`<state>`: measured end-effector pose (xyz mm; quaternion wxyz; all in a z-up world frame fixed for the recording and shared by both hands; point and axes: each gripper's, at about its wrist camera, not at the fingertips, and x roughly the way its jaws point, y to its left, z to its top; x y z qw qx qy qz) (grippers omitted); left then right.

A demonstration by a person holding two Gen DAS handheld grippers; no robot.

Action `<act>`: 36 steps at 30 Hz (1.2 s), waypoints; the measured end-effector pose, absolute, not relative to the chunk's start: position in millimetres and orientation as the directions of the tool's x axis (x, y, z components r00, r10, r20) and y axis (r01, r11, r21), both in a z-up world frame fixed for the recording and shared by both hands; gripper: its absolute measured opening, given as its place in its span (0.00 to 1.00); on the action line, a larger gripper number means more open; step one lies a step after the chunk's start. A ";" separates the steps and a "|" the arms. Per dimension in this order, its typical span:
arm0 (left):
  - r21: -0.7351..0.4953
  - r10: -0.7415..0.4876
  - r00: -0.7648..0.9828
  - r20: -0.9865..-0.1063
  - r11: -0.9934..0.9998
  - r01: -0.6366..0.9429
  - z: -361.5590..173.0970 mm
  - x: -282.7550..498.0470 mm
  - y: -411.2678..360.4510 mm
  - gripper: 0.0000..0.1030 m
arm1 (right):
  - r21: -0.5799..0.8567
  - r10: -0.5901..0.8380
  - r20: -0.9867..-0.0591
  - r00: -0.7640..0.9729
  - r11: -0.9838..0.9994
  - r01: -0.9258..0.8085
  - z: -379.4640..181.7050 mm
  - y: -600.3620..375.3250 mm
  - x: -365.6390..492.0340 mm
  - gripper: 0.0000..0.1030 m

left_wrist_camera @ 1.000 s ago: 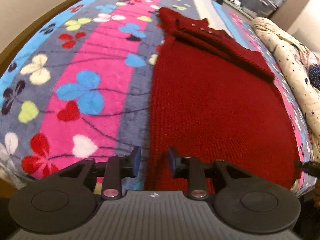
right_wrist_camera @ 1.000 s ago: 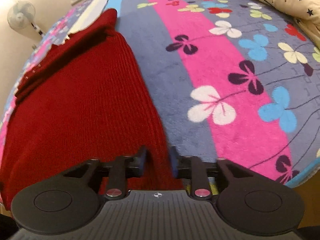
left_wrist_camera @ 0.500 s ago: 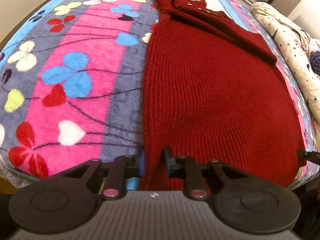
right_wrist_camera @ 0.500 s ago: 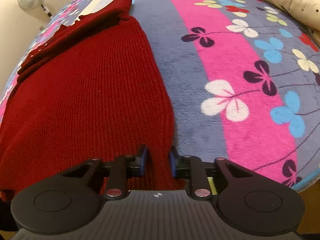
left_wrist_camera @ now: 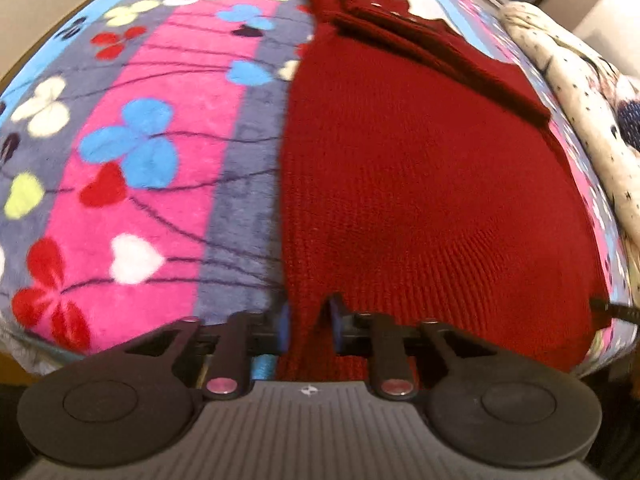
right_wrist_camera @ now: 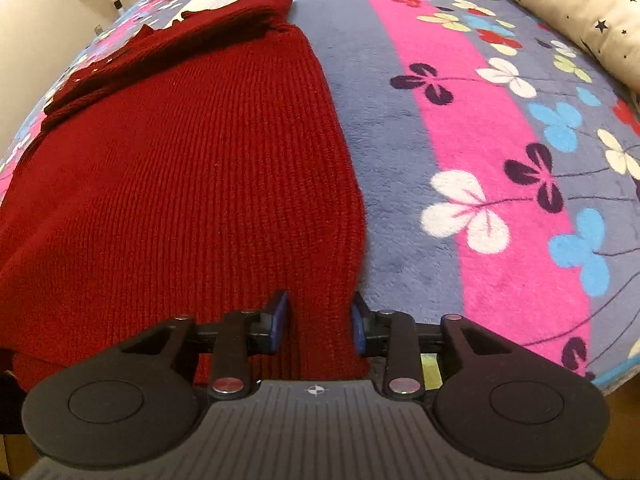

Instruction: Fold small clothes

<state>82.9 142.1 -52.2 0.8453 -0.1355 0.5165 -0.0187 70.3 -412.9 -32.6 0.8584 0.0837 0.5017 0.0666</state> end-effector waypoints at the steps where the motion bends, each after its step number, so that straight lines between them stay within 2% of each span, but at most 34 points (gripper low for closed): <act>1: -0.246 -0.168 0.474 -0.864 0.963 -0.107 -50.5 82.1 142.2 0.12 | 0.221 0.204 -0.846 0.493 0.975 -0.025 -31.6 -415.0 70.1 0.20; 2: -0.246 -0.164 0.485 -0.859 0.963 -0.110 -48.4 81.3 143.0 0.11 | 0.235 0.215 -0.839 0.500 0.972 -0.022 -29.9 -417.1 69.4 0.15; 6: -0.219 -0.132 0.600 -0.789 0.973 -0.075 -16.3 70.9 142.1 0.10 | 0.308 0.280 -0.778 0.563 0.950 -0.048 -11.2 -422.6 61.6 0.13; 11: -0.333 -0.224 0.693 -0.686 0.943 -0.024 36.5 55.9 153.9 0.09 | 0.374 0.366 -0.658 0.658 0.917 -0.136 43.7 -427.2 45.4 0.11; 14: -0.344 -0.238 0.735 -0.635 0.939 0.007 67.8 37.2 159.0 0.06 | 0.390 0.401 -0.592 0.699 0.902 -0.187 78.2 -434.2 28.7 0.10; 23: -0.383 -0.294 0.764 -0.574 0.921 0.067 128.7 -40.9 196.1 0.04 | 0.462 0.543 -0.486 0.684 0.825 -0.327 131.0 -459.6 -38.3 0.09; 26: -0.395 -0.318 0.728 -0.607 0.916 0.071 117.0 -45.5 198.8 0.04 | 0.510 0.552 -0.490 0.674 0.809 -0.292 125.6 -468.7 -45.3 0.09; 29: -0.394 -0.298 0.698 -0.651 0.919 0.025 93.7 -25.6 205.7 0.04 | 0.513 0.525 -0.536 0.661 0.824 -0.239 110.1 -469.4 -29.9 0.09; 36: -0.397 -0.275 0.670 -0.689 0.917 -0.031 54.7 100.9 225.3 0.04 | 0.455 0.458 -0.631 0.626 0.872 -0.180 85.1 -447.1 72.3 0.09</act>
